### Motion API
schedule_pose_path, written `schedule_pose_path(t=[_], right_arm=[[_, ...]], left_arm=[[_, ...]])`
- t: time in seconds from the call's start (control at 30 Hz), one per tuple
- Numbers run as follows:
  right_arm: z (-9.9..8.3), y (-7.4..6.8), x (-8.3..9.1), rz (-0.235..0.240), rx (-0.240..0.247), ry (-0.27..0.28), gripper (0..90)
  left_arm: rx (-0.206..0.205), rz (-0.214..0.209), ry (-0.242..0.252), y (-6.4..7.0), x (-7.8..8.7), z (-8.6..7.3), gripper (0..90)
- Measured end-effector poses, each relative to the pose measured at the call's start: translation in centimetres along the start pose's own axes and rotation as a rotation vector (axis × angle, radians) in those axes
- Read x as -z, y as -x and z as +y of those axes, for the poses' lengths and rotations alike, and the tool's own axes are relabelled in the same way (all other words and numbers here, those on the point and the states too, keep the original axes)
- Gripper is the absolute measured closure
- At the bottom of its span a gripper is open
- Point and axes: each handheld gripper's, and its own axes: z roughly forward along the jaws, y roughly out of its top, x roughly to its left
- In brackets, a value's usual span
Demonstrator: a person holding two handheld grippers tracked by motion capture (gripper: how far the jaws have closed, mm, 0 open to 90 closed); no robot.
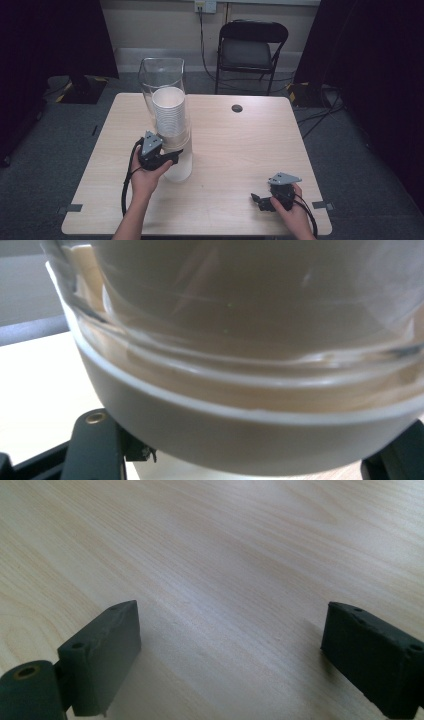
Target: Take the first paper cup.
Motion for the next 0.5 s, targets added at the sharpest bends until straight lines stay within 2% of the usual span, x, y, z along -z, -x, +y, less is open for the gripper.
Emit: schedule_pose_path(t=[0.17,0.27,0.3,0.37,0.43,0.5], right_arm=[[0.0,0.0,0.0,0.0,0.0,0.0,8.1],[-0.01,-0.01,0.0,0.0,0.0,0.0,8.1],[-0.01,-0.01,0.0,0.0,0.0,0.0,8.1],[-0.01,0.0,0.0,-0.001,0.001,0.001,8.1],[-0.01,-0.01,0.0,0.0,0.0,0.0,8.1],[-0.01,0.0,0.0,-0.001,0.001,0.0,8.1]], left_arm=[[-0.009,0.001,0.029,0.13,0.0,-0.47,33.5],[-0.032,0.022,0.025,0.36,0.05,-0.67,33.8],[-0.025,0.025,0.029,0.51,0.02,-0.74,34.0],[-0.046,0.03,0.024,0.48,-0.01,-0.72,34.2],[-0.034,0.029,0.033,0.52,-0.08,-0.85,34.4],[-0.044,0.04,0.025,0.7,-0.02,-0.82,34.5]])
